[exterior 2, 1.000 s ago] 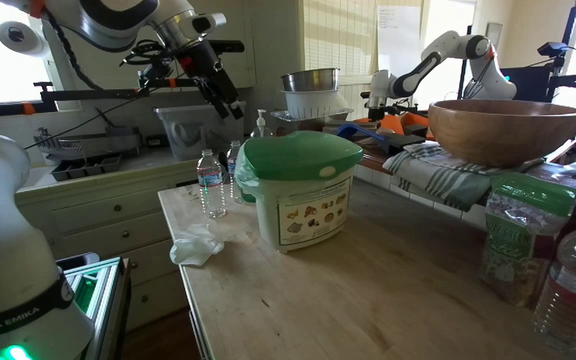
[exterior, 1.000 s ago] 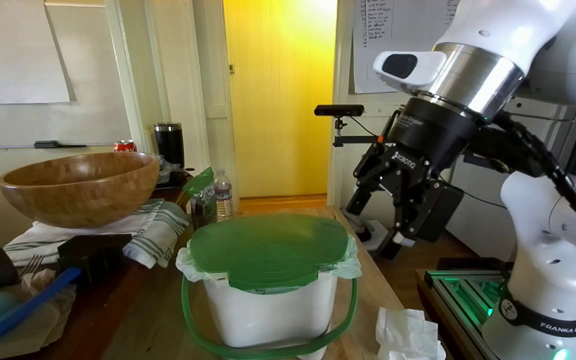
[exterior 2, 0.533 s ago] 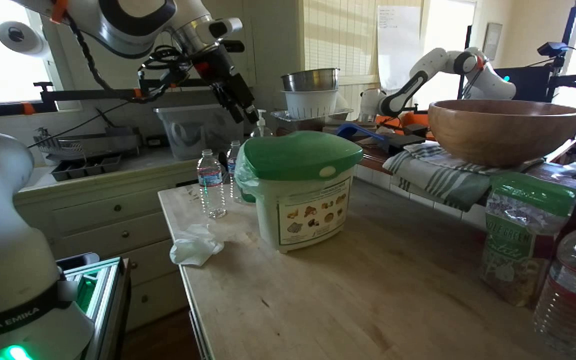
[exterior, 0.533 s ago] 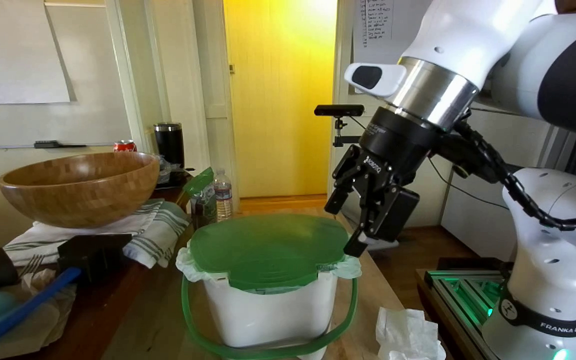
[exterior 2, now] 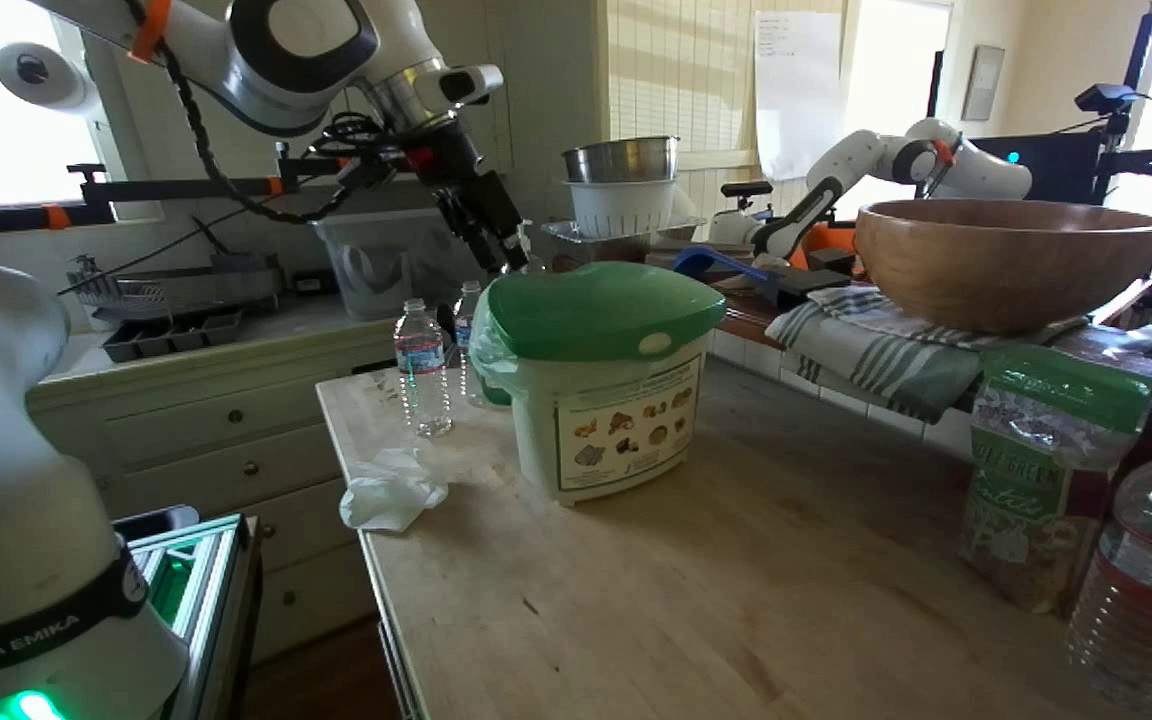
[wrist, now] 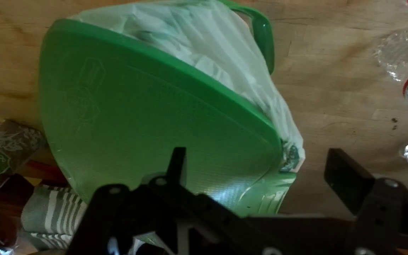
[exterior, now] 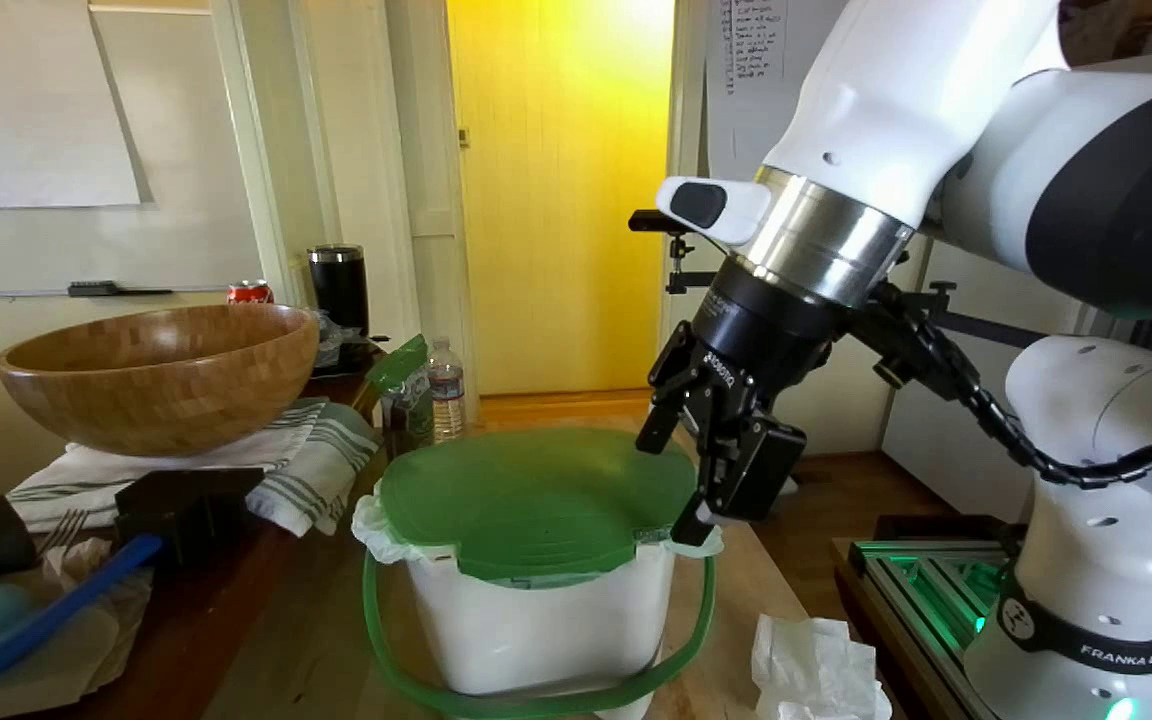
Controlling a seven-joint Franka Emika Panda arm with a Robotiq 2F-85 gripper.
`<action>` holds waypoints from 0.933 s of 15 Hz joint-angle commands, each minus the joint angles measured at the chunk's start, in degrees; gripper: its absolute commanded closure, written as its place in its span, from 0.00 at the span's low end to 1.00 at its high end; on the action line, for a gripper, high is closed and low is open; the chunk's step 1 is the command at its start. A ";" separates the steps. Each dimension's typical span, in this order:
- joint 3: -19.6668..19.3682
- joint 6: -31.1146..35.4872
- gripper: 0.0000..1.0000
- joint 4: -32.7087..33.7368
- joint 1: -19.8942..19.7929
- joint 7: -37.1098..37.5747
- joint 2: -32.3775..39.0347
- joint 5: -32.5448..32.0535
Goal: Slightly rotate the bin and push it to the right
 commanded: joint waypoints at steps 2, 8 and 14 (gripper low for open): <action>0.89 2.22 0.00 -0.24 -0.65 2.15 1.35 -4.43; 0.34 1.97 0.00 -0.34 -0.21 1.72 1.74 -6.14; -0.51 1.79 0.00 -0.31 -0.08 1.12 2.15 -5.94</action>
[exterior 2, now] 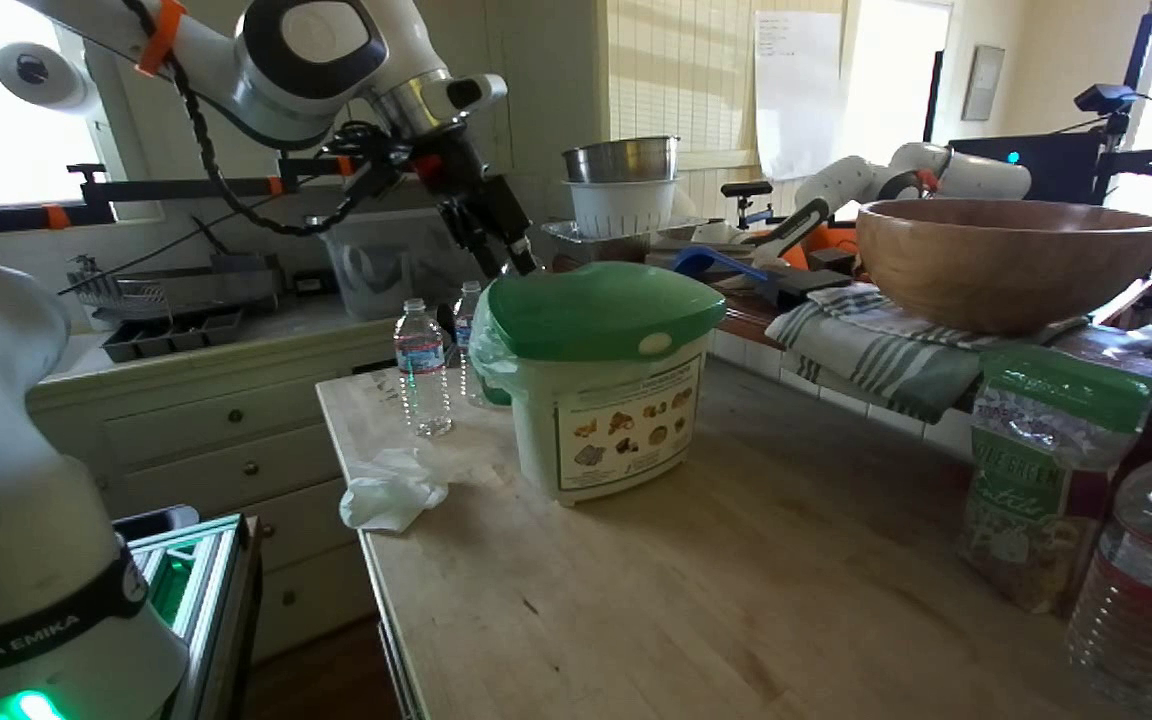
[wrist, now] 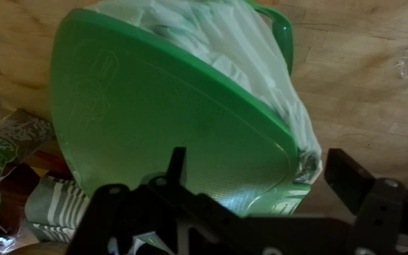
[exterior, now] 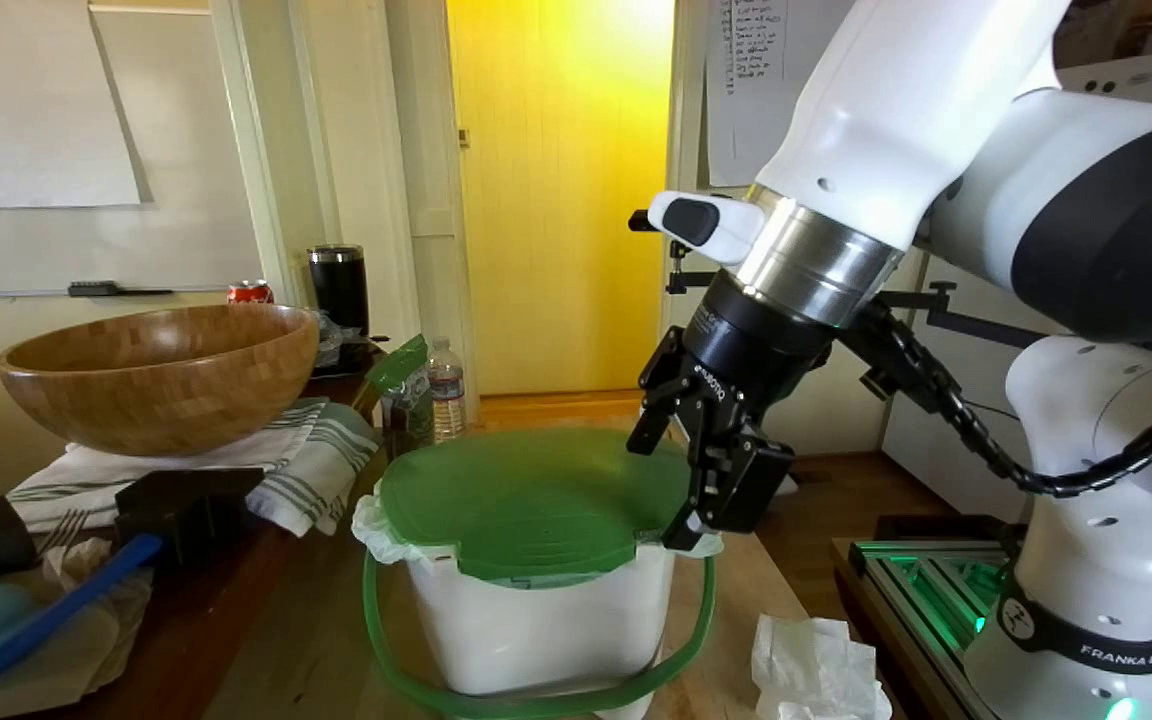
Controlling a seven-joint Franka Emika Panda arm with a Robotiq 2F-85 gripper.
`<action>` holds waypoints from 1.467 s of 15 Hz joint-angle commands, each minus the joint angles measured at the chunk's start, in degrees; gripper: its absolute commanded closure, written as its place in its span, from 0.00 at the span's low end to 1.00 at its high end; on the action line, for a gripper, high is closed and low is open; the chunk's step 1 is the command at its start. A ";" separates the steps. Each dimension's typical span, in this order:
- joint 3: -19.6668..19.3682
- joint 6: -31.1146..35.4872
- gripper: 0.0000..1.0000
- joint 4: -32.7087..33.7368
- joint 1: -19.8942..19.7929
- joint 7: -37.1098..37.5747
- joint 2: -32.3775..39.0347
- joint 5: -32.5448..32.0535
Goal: Slightly rotate the bin and push it to the right
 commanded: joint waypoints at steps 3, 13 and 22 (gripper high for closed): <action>-1.25 1.13 0.00 -0.47 0.09 -0.32 0.99 -1.25; -2.02 -0.27 0.00 -0.67 -0.17 -2.10 0.07 -2.57; -3.70 -1.58 0.00 -0.83 1.82 -4.17 -0.47 -0.14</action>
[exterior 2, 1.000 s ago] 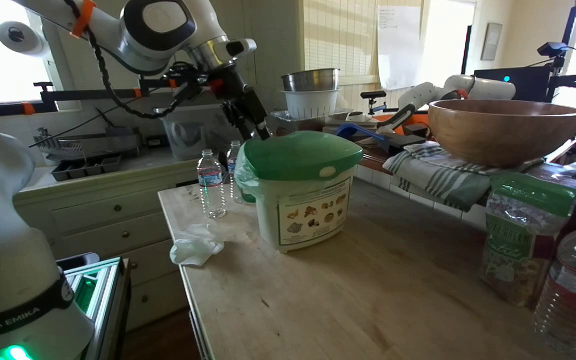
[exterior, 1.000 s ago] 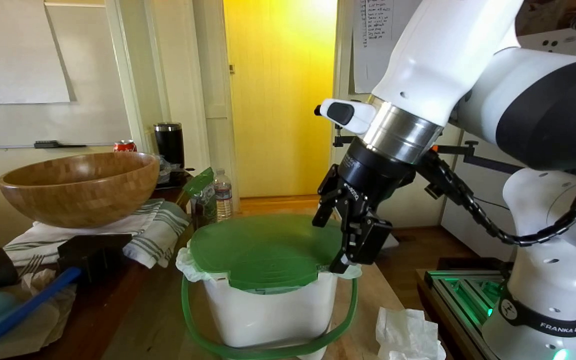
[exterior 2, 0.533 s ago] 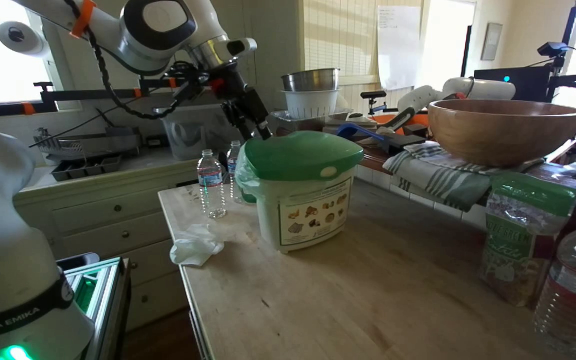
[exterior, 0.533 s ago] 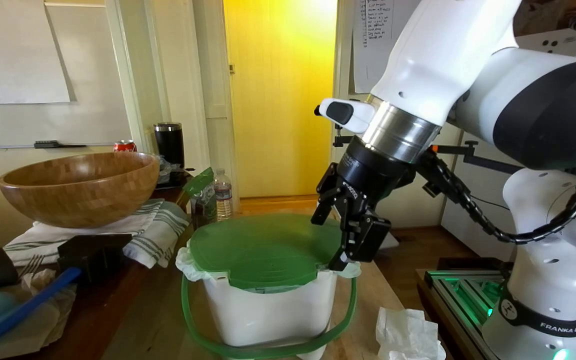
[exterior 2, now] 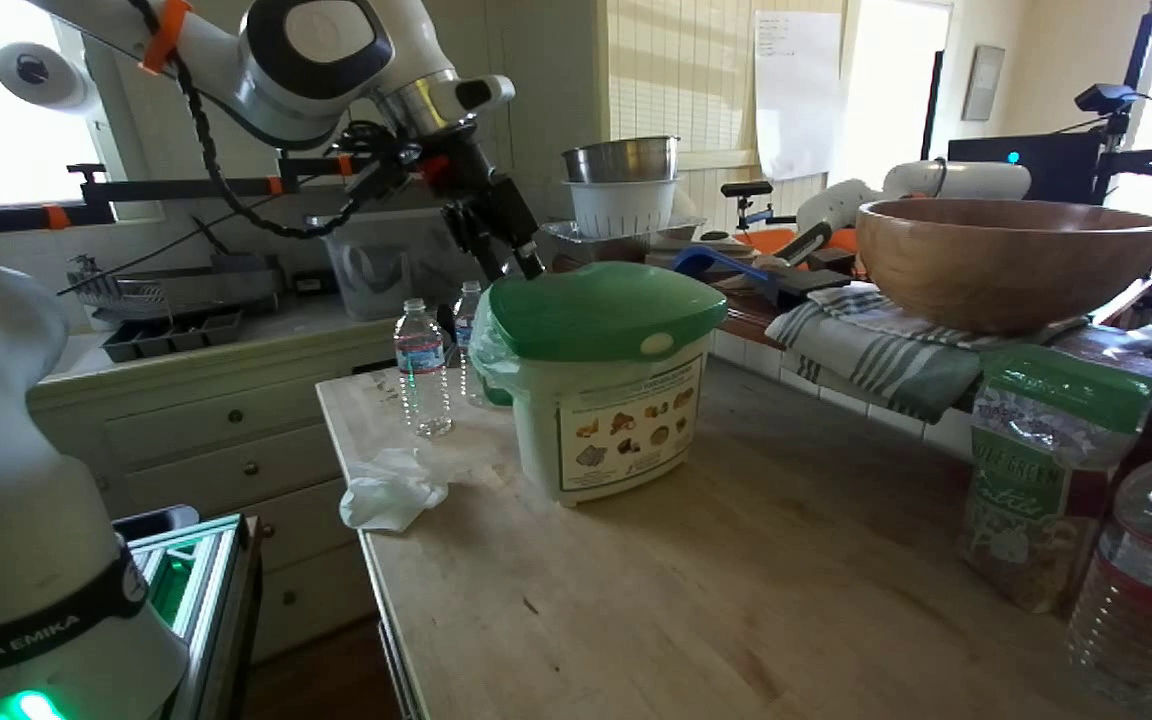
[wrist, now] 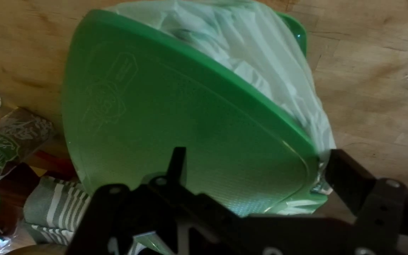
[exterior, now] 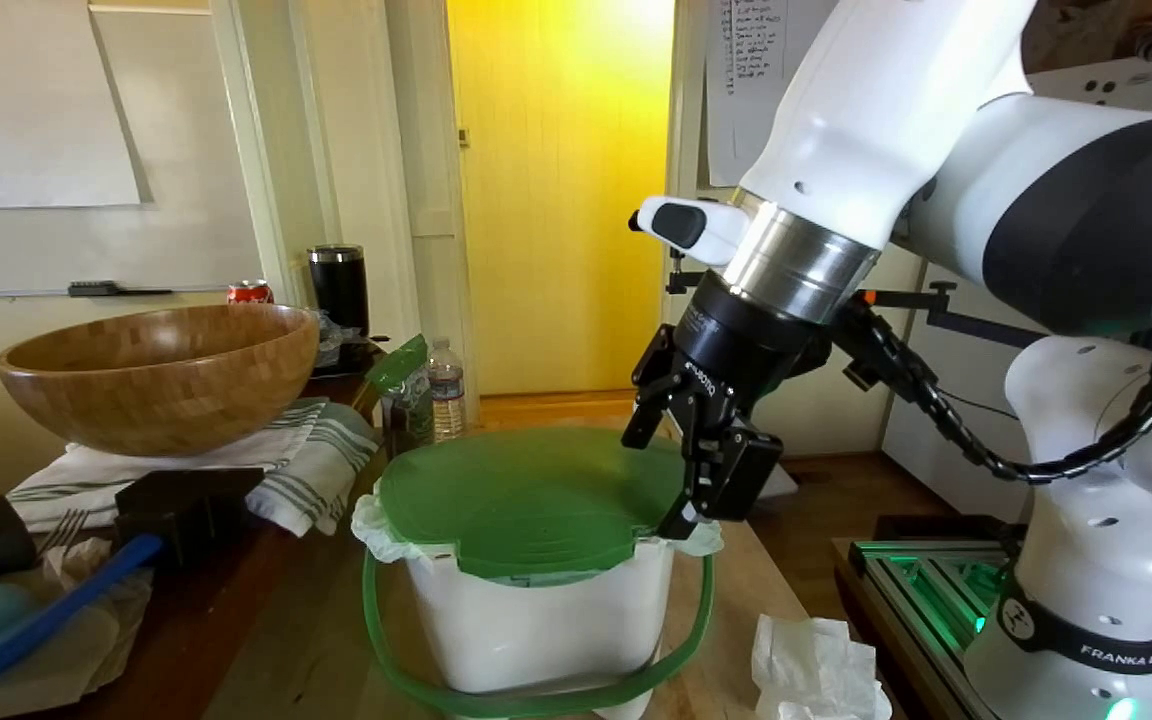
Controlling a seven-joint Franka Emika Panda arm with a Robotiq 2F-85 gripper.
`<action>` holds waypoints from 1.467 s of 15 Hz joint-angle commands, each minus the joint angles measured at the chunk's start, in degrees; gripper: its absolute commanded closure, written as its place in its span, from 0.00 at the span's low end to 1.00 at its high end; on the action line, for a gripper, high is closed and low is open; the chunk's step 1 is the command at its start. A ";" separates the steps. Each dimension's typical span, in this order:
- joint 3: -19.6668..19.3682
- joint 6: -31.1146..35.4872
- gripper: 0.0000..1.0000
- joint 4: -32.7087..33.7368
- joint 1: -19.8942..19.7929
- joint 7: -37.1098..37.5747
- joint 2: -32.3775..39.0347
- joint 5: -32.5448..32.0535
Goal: Slightly rotate the bin and push it to the right
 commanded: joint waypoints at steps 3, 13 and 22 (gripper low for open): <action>-1.96 -1.26 0.00 -1.02 4.55 -3.21 -1.92 3.91; -1.16 2.56 0.00 -0.59 2.83 -2.35 0.59 0.48; -1.14 6.20 0.00 -1.18 1.73 -2.51 1.54 -0.95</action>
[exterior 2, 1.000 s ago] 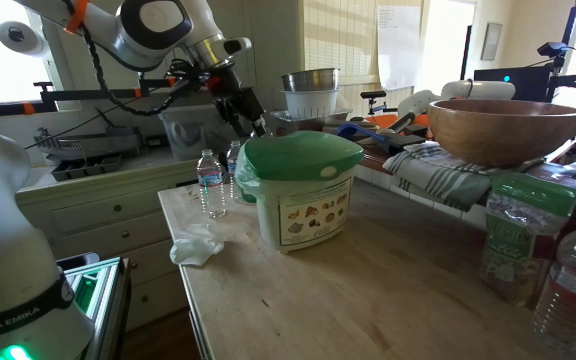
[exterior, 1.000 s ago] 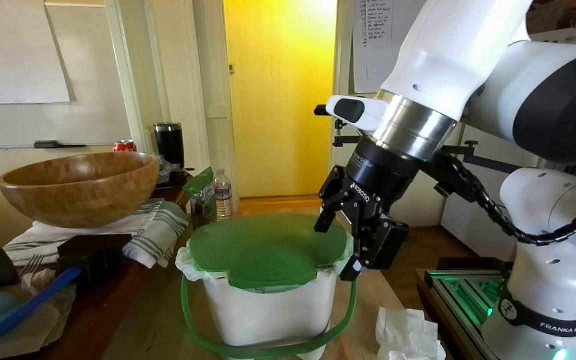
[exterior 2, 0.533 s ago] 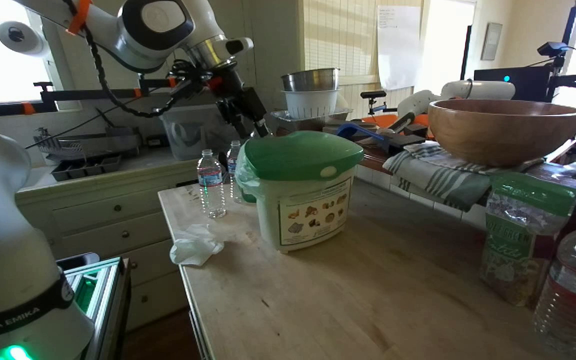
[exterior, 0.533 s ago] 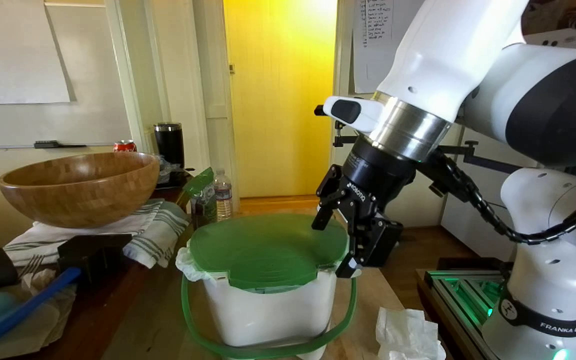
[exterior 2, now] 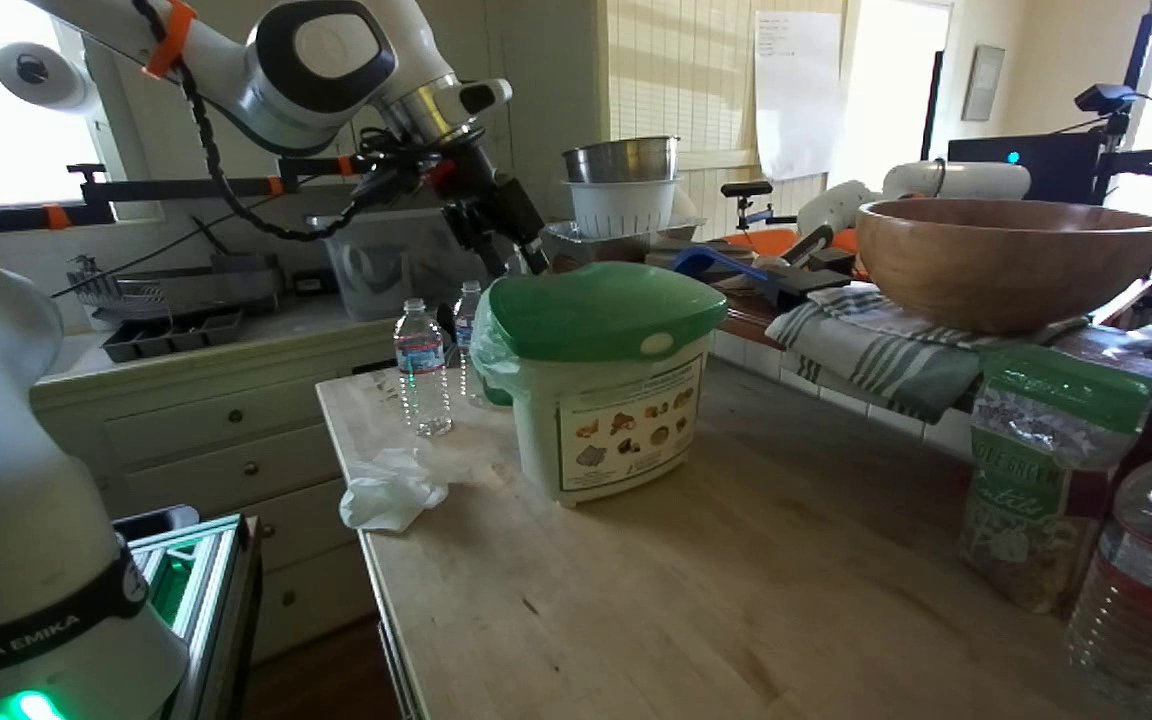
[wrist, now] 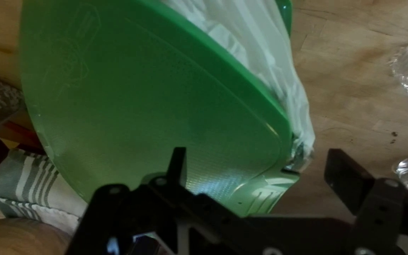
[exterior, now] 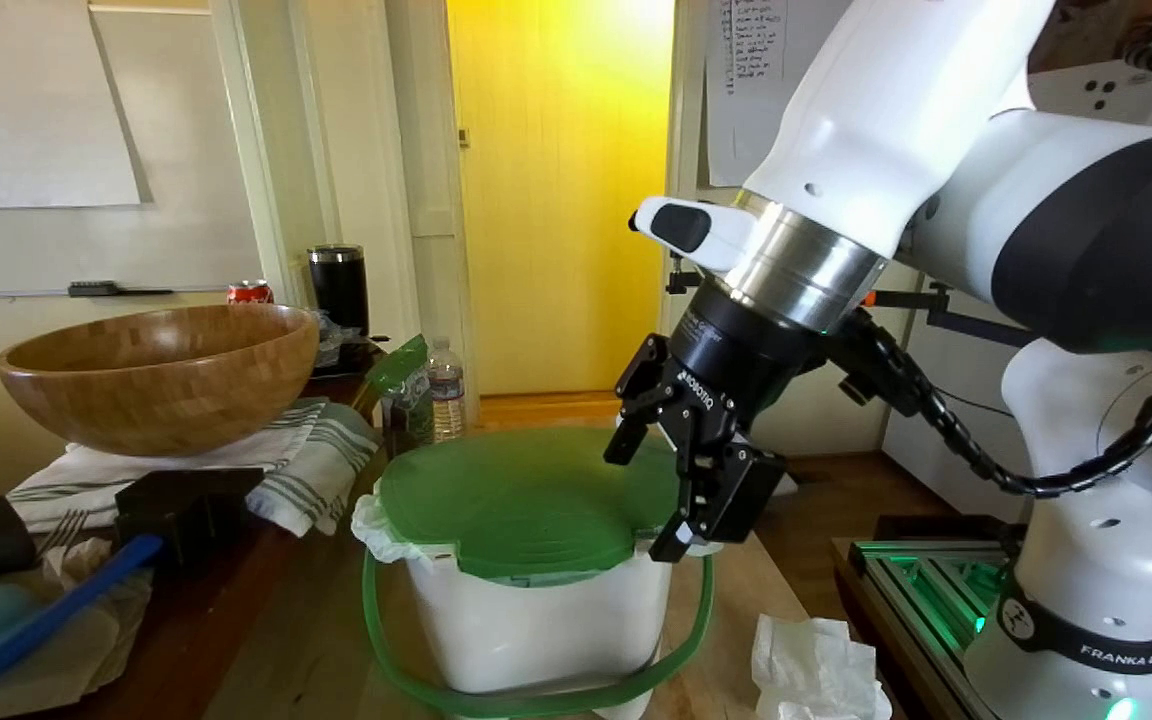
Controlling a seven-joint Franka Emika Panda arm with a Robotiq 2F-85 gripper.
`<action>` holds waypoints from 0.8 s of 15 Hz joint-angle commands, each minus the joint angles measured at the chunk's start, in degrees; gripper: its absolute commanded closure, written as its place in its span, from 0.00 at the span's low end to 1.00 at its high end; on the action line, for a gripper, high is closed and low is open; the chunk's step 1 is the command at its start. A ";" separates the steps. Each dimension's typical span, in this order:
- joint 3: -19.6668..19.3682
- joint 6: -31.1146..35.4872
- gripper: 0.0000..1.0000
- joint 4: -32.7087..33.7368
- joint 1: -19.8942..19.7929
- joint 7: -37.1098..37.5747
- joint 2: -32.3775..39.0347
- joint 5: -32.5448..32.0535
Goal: Slightly rotate the bin and push it to the right
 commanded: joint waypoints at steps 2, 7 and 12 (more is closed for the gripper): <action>-0.45 0.90 0.00 -1.16 -1.63 -0.28 -0.04 -1.61; -1.15 -0.21 0.00 -1.24 -3.05 -0.28 -0.76 -1.80; -1.62 -2.55 0.00 -1.60 -4.10 -0.95 -1.87 -2.34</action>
